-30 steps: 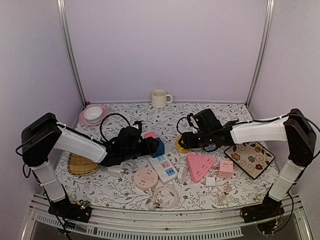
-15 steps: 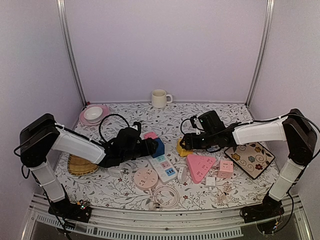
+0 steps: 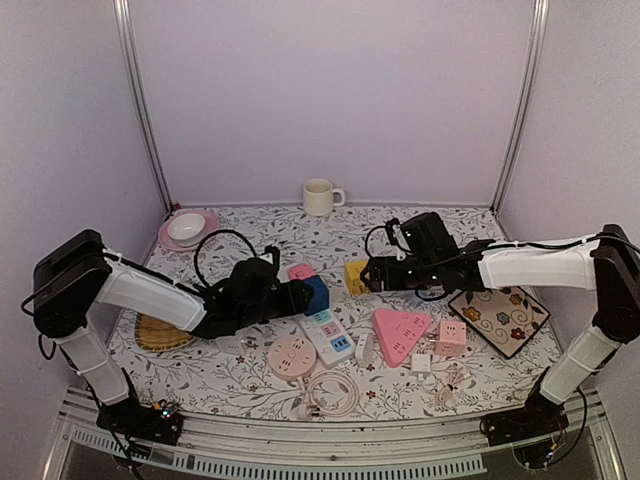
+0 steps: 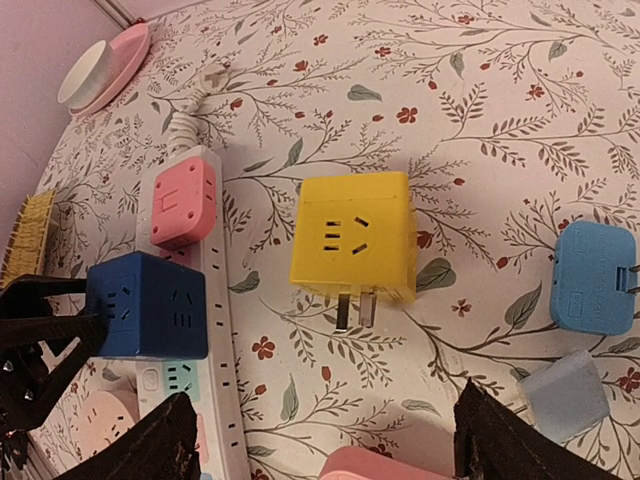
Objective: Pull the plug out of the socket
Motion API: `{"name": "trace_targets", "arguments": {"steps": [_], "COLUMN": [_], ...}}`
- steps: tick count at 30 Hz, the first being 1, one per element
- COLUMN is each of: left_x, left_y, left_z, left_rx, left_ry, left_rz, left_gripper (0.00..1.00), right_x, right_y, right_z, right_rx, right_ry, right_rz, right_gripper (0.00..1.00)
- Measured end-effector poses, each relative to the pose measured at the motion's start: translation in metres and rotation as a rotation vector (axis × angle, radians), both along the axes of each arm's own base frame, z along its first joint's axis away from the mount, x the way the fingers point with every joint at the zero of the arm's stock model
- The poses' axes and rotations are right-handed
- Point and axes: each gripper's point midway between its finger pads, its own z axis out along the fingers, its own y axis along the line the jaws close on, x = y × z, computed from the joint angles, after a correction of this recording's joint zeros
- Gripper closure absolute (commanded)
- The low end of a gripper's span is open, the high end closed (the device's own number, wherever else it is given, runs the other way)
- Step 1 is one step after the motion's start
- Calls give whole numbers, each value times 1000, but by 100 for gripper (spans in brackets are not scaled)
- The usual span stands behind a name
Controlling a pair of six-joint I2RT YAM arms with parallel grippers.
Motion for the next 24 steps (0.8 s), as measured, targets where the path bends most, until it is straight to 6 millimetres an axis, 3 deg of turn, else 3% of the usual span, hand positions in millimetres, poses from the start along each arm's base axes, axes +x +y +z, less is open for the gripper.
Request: {"name": "trace_targets", "arguments": {"steps": [4,9,16,24], "left_x": [-5,-12,-21,-23], "left_y": [5,19,46,59], "left_z": [1,1,-7,-2], "left_rx": [7,14,51,43], "left_ry": [-2,-9,-3,-18], "left_rz": [3,23,77,122], "left_gripper": [32,32,32,32], "right_x": [-11,-23,-34,-24], "right_y": [14,50,92,128], "right_z": [6,13,-8,-17], "right_rx": [-37,-75,-150,-191], "right_ry": [-31,-80,-93,-118], "right_rz": [25,81,142,177], "right_gripper": [9,9,9,11]}}
